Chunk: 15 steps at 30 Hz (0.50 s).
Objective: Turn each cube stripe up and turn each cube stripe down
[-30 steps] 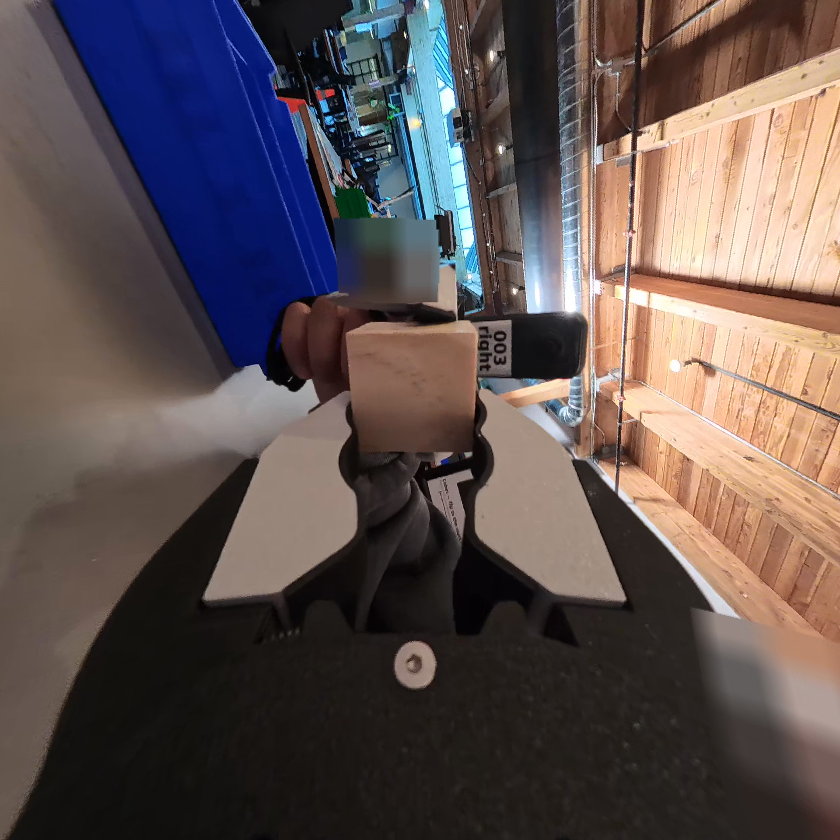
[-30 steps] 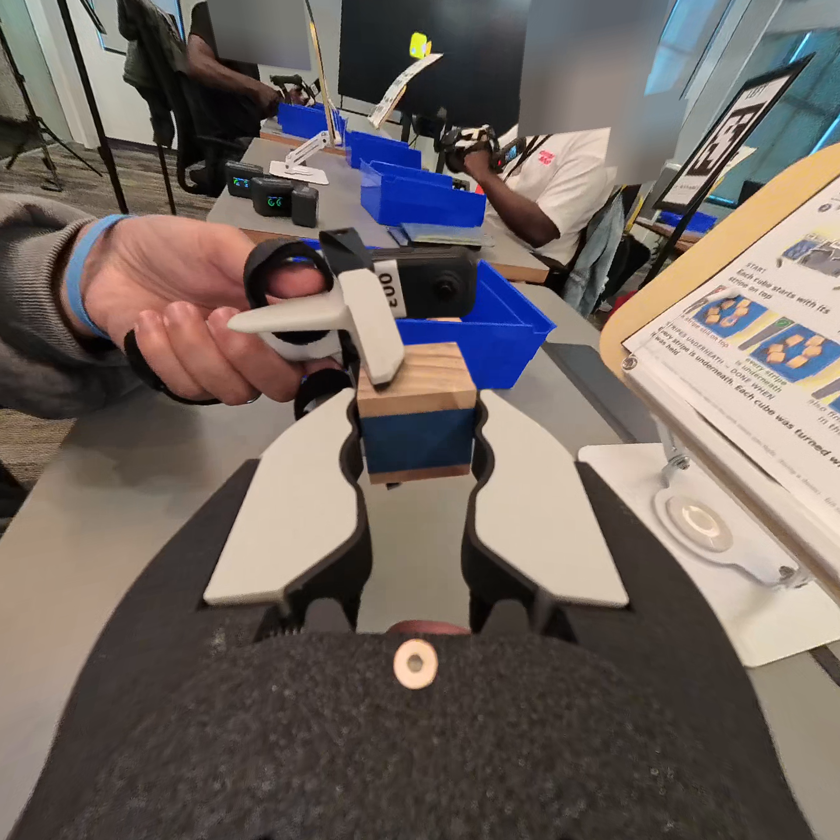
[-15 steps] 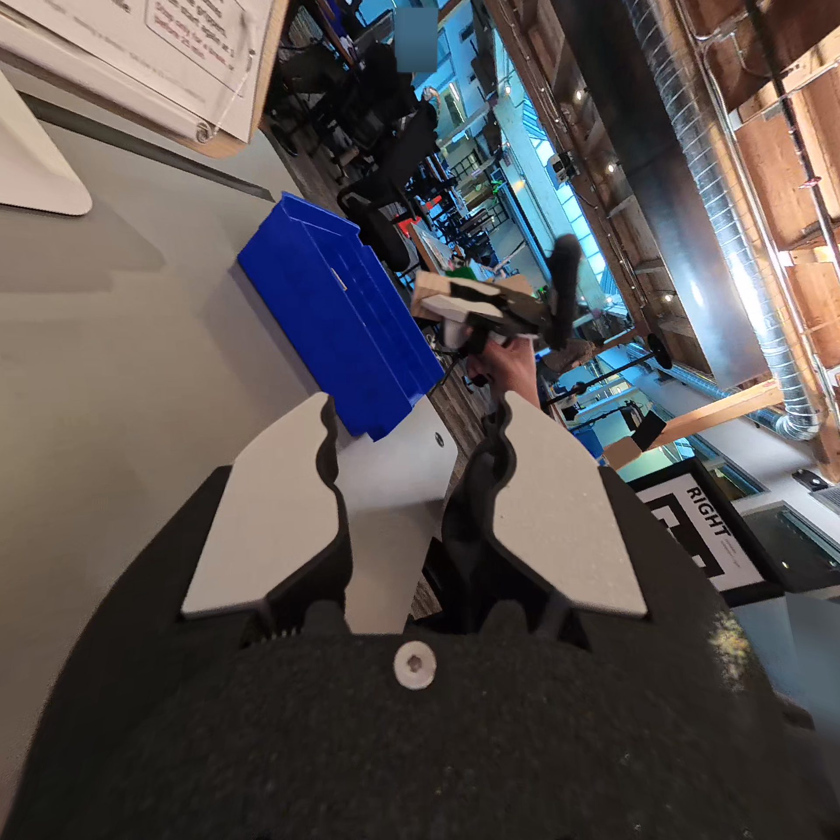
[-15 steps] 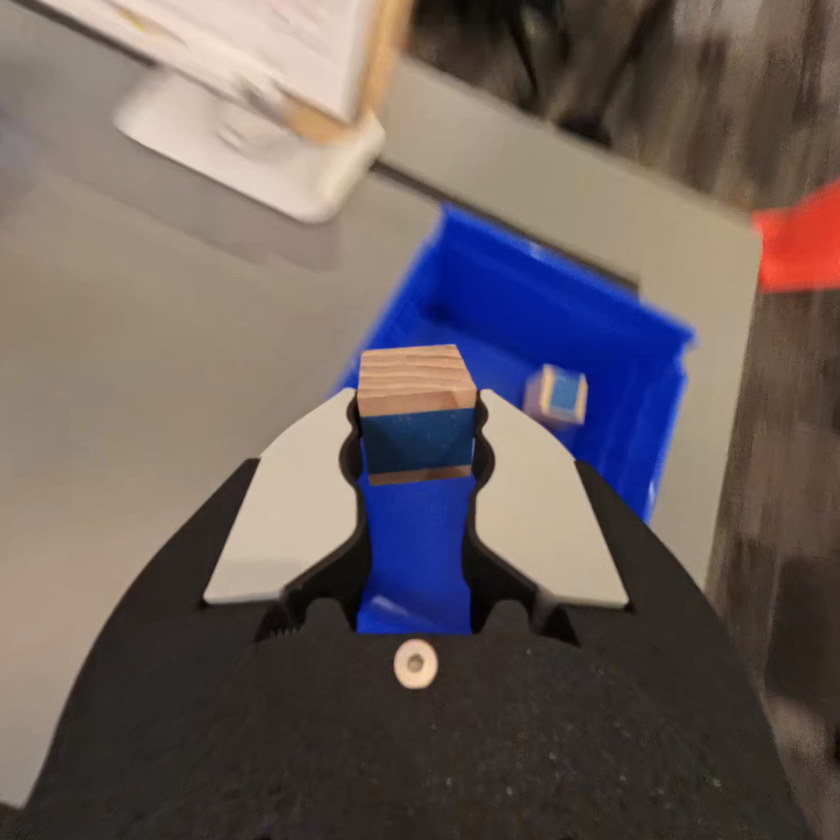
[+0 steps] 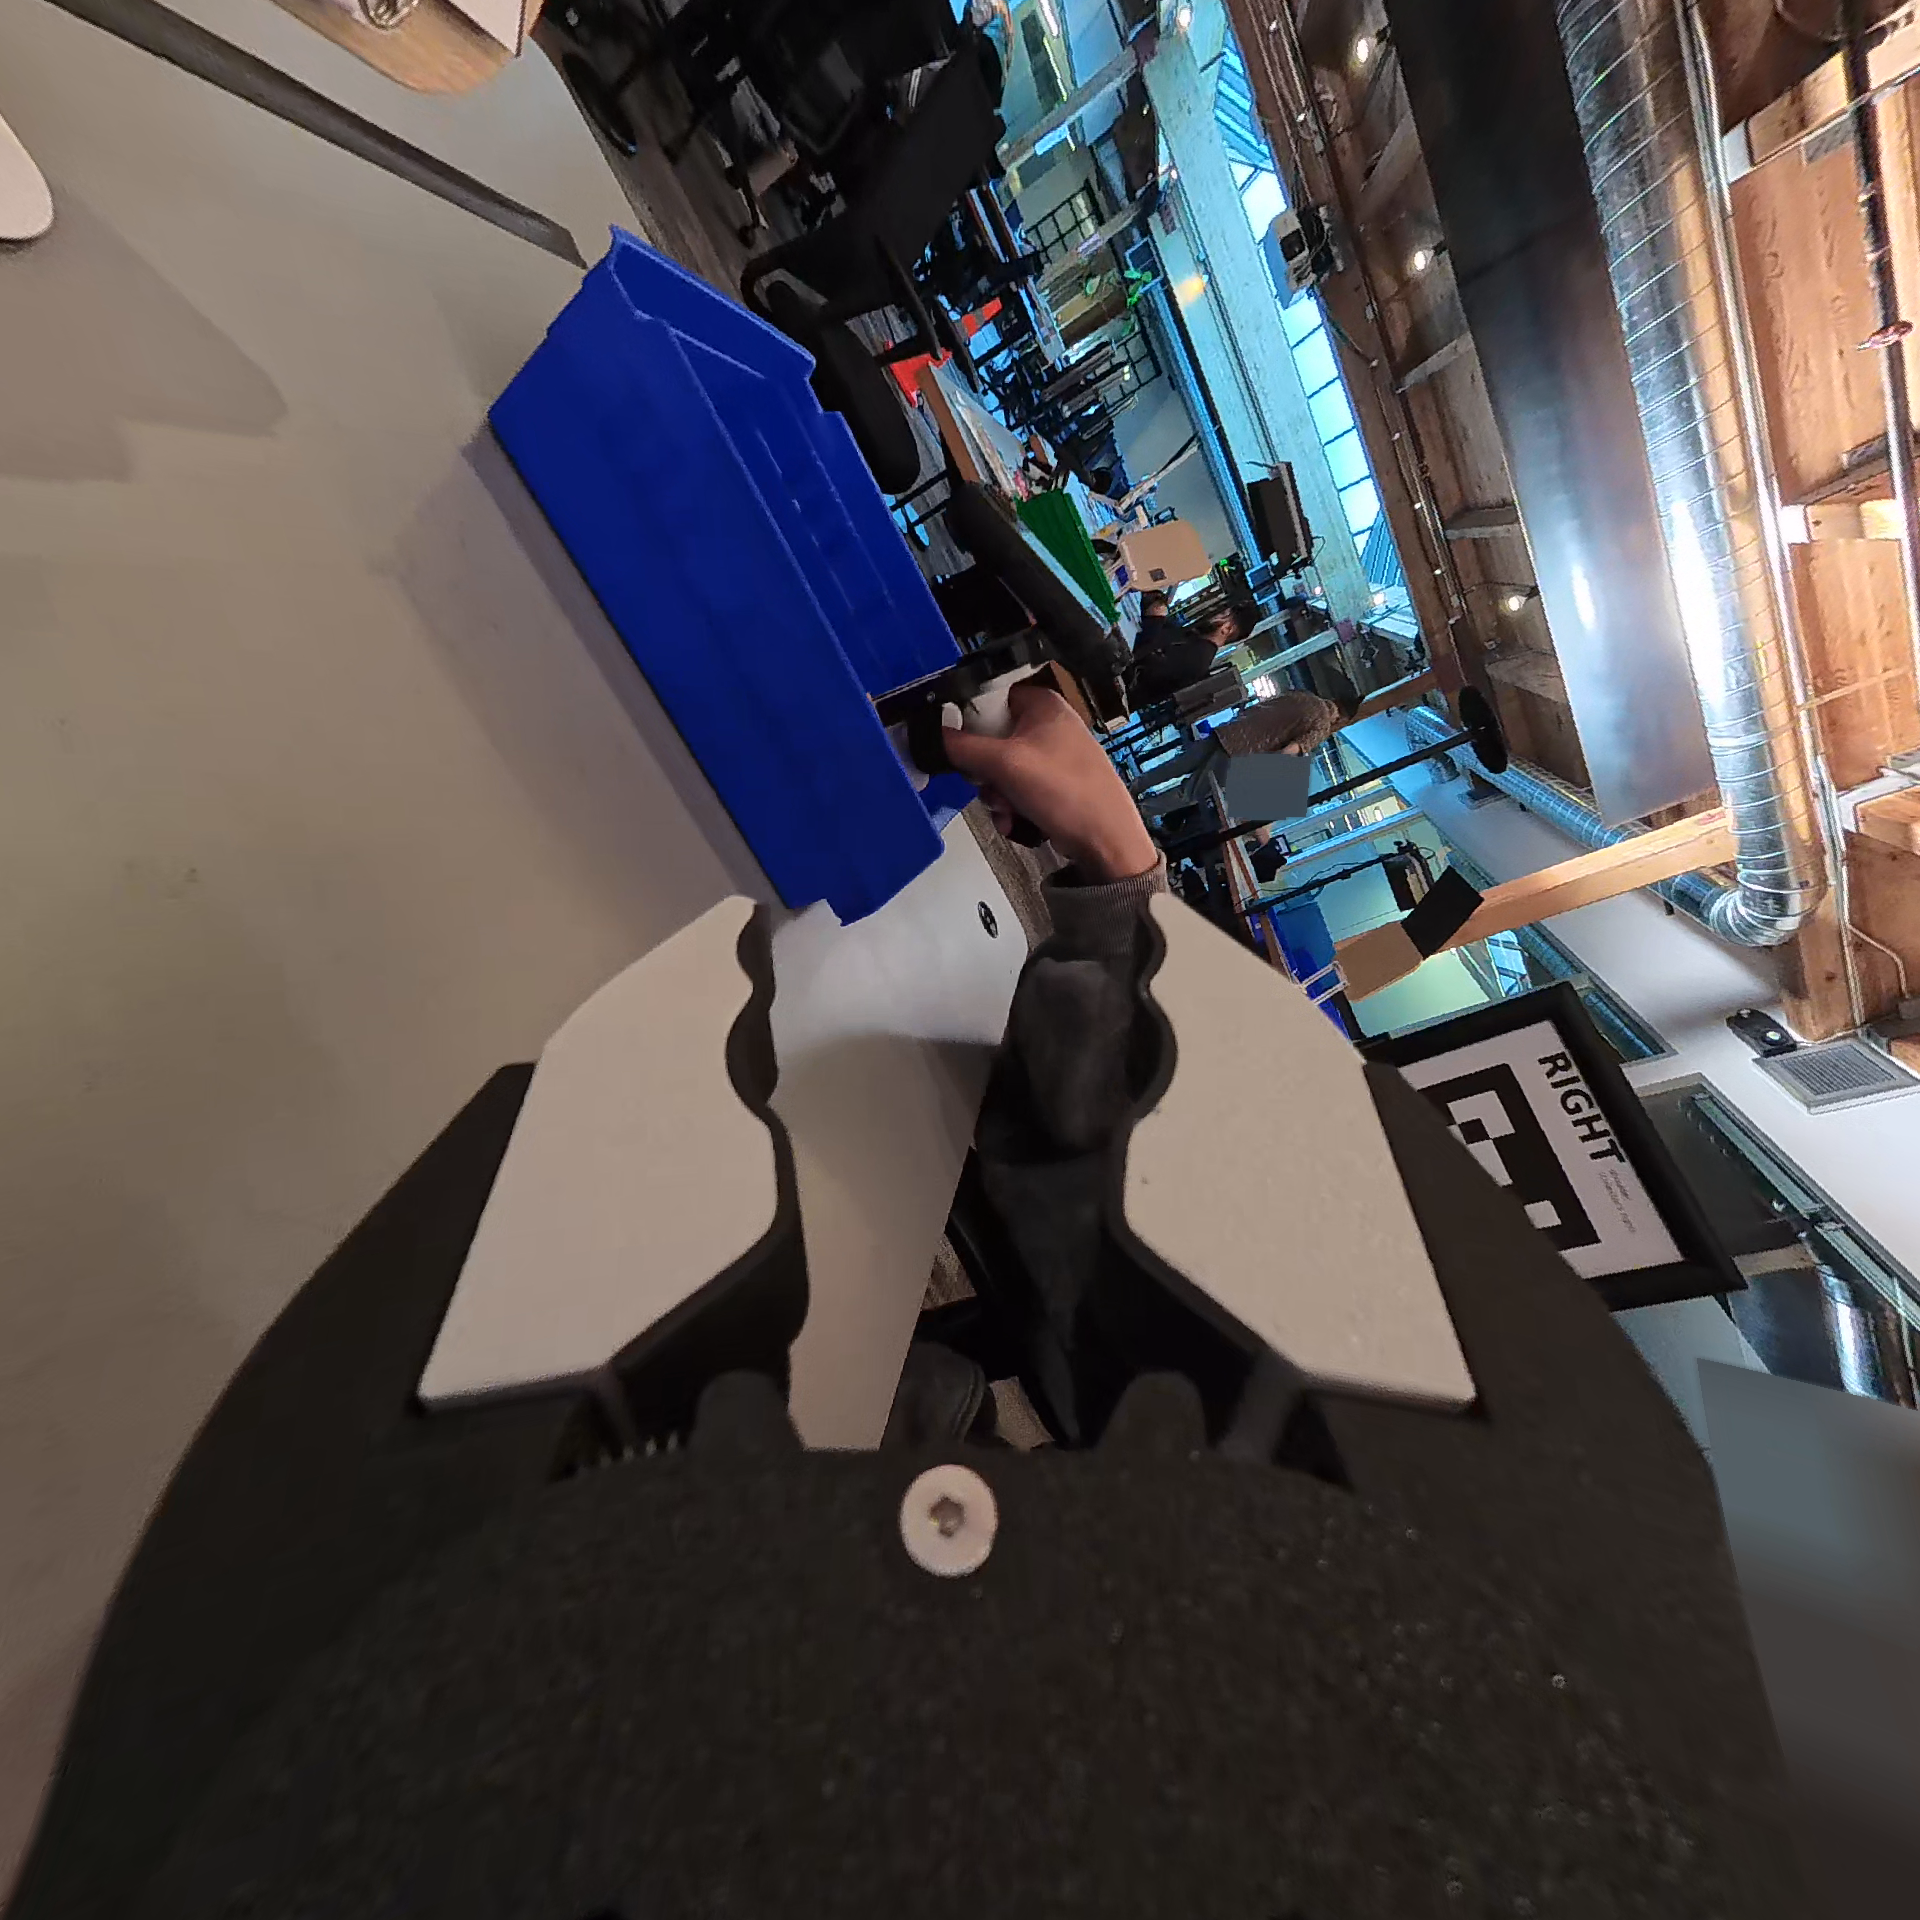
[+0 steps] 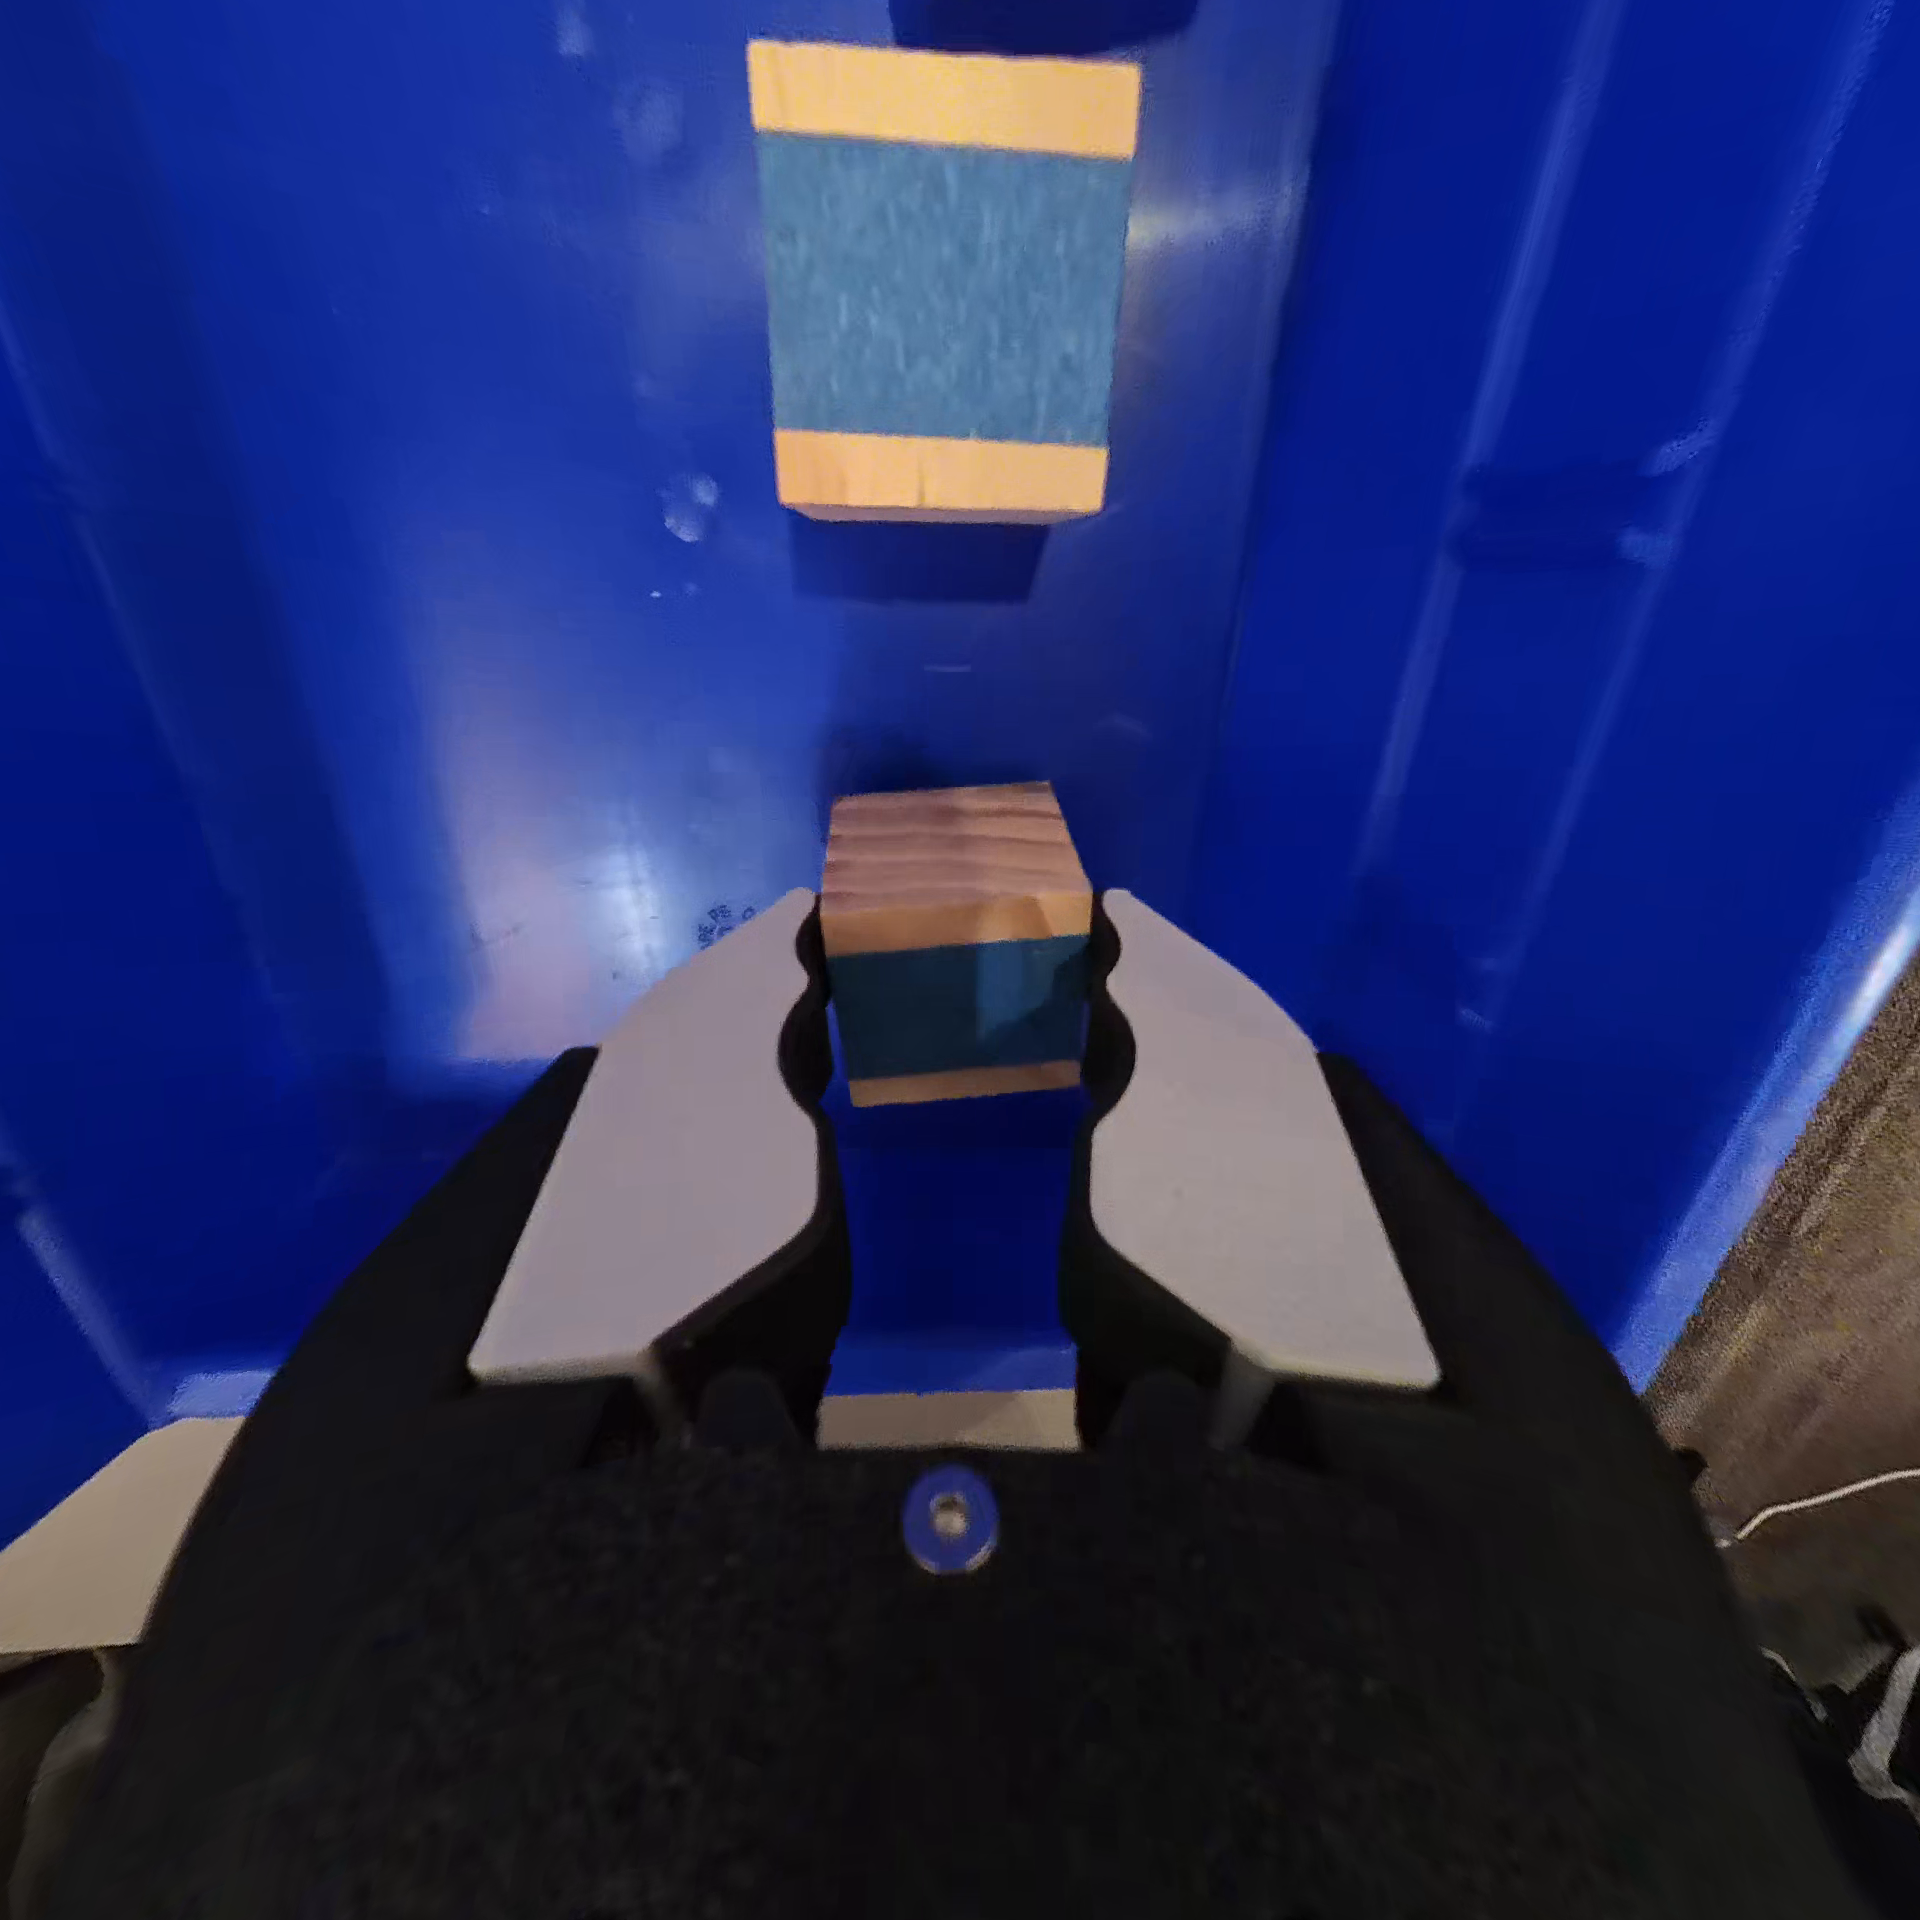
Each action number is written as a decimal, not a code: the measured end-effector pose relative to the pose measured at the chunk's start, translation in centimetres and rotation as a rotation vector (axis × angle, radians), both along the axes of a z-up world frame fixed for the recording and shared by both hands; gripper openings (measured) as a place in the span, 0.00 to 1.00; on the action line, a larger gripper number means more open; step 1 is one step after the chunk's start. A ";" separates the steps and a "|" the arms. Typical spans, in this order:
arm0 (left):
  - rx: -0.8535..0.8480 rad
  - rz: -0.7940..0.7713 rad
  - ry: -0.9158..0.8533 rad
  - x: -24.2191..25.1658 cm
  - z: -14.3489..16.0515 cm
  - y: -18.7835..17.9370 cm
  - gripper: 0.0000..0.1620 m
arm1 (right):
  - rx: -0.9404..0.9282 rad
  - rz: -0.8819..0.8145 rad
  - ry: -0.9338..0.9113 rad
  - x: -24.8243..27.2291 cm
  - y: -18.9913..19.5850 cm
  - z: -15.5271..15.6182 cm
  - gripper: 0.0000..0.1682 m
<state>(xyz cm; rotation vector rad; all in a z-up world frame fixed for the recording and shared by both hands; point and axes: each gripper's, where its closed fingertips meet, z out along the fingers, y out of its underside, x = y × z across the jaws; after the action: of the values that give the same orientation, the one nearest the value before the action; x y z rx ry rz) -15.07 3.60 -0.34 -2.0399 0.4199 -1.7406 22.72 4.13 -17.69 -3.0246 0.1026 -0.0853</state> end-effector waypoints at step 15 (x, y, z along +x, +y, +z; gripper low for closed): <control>0.059 0.008 0.131 0.6 -1.7 -0.1 0.40 | 1.345 0.595 0.702 -23.3 -0.8 19.5 0.40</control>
<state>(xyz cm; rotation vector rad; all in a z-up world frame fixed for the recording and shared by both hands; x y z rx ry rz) -14.47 3.53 -2.06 -2.1178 0.4965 -1.5762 -0.55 3.32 1.84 -1.5260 -0.4730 0.7512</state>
